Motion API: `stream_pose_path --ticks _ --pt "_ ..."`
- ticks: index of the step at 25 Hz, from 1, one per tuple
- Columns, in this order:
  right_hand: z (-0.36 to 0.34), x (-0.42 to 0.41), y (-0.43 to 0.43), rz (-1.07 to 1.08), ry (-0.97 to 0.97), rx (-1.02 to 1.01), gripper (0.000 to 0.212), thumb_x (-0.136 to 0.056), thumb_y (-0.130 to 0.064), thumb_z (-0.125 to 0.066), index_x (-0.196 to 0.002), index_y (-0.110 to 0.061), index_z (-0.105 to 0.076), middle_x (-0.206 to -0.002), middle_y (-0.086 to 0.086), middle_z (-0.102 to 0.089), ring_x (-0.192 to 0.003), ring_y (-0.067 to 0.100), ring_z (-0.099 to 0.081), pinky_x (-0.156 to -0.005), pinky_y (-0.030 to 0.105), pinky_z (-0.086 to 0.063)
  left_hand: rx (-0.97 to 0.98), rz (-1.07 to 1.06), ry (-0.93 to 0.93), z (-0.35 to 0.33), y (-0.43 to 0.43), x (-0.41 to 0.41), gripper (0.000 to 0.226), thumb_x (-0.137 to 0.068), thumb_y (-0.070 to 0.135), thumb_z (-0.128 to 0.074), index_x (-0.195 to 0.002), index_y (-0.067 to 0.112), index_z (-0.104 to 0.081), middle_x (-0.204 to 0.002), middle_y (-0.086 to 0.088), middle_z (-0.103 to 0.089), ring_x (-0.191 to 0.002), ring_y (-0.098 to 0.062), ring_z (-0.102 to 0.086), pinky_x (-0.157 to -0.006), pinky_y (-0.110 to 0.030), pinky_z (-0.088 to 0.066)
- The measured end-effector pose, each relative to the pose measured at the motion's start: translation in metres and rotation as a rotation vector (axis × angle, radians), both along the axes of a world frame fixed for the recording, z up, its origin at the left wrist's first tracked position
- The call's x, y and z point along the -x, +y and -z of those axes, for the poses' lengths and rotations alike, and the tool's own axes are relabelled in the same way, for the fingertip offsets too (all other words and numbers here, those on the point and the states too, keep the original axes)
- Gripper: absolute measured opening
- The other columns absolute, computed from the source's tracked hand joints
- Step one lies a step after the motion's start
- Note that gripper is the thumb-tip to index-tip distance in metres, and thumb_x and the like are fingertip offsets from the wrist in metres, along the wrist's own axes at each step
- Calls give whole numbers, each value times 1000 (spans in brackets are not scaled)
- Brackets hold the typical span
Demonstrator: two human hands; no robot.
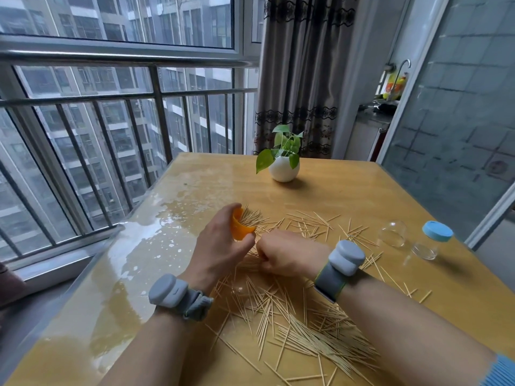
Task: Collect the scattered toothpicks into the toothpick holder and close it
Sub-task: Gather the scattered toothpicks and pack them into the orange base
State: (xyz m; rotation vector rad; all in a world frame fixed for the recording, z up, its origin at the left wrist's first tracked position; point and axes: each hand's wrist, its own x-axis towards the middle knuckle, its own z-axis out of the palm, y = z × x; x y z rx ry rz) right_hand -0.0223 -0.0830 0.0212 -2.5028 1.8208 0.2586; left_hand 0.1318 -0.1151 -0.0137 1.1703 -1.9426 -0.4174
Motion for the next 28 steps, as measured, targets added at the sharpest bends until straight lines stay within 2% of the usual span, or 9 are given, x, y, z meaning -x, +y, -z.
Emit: stream_pose_path --ticks 4,8,10,14,18,19,21,24,28 --pt "2 14 2 8 -78 -3 16 -89 -26 -60 -89 -10 -65 -91 13 -66 -86 31 -62 -66 30 -44 -6 -20 29 -1 0 0 64 -79 32 -74 -137 21 -48 -123 -1 -62 -100 -16 -58 -84 -30 -48" --pt "-2 39 11 64 -180 -26 23 -93 -30 -59 -83 -10 -61 -79 7 -59 -73 25 -55 -62 30 -39 -1 -35 63 -3 2 1 64 -81 32 -74 -138 20 -47 -121 1 -60 -97 -13 -55 -81 -24 -43" --pt "-5 54 16 97 -258 -43 26 -94 -32 -60 -79 -11 -58 -77 7 -61 -70 21 -53 -63 33 -41 -3 -41 84 -4 2 2 63 -82 32 -74 -138 19 -47 -121 1 -60 -97 -14 -56 -82 -24 -45" --pt "-10 79 26 143 -449 13 26 -94 -30 -60 -76 -13 -59 -68 -2 -57 -60 10 -47 -58 31 -36 -10 -28 88 -2 6 8 64 -81 33 -75 -138 20 -47 -121 1 -61 -98 -14 -57 -83 -25 -46" --pt "-10 100 32 205 -776 137 26 -96 -30 -60 -80 -10 -63 -67 -2 -57 -59 9 -49 -58 39 -41 -23 60 38 4 18 22 64 -80 39 -73 -137 25 -47 -120 3 -62 -98 -13 -59 -82 -26 -50" --pt "-11 101 34 221 -890 153 25 -97 -29 -60 -83 -8 -63 -68 -1 -56 -59 6 -49 -56 37 -39 -26 86 20 6 21 26 65 -79 41 -72 -137 26 -47 -121 4 -62 -99 -12 -60 -84 -26 -51" --pt "-12 95 36 258 -1159 184 21 -98 -24 -58 -86 -8 -64 -67 -7 -57 -56 0 -47 -56 24 -37 -26 134 -16 9 27 33 66 -79 44 -70 -139 27 -46 -123 5 -62 -102 -10 -59 -87 -24 -50" --pt "-14 80 36 302 -1477 308 16 -98 -23 -57 -88 -13 -64 -66 -8 -57 -59 6 -47 -59 26 -38 -25 193 -44 10 34 40 66 -81 44 -70 -140 27 -45 -126 8 -60 -104 -7 -57 -87 -17 -43" --pt "-8 57 34 313 -1536 419 13 -98 -22 -56 -88 -19 -63 -64 -15 -62 -62 -2 -53 -63 20 -44 -8 218 -61 12 35 43 65 -80 51 -68 -137 29 -45 -123 11 -60 -103 -5 -57 -85 -13 -41"
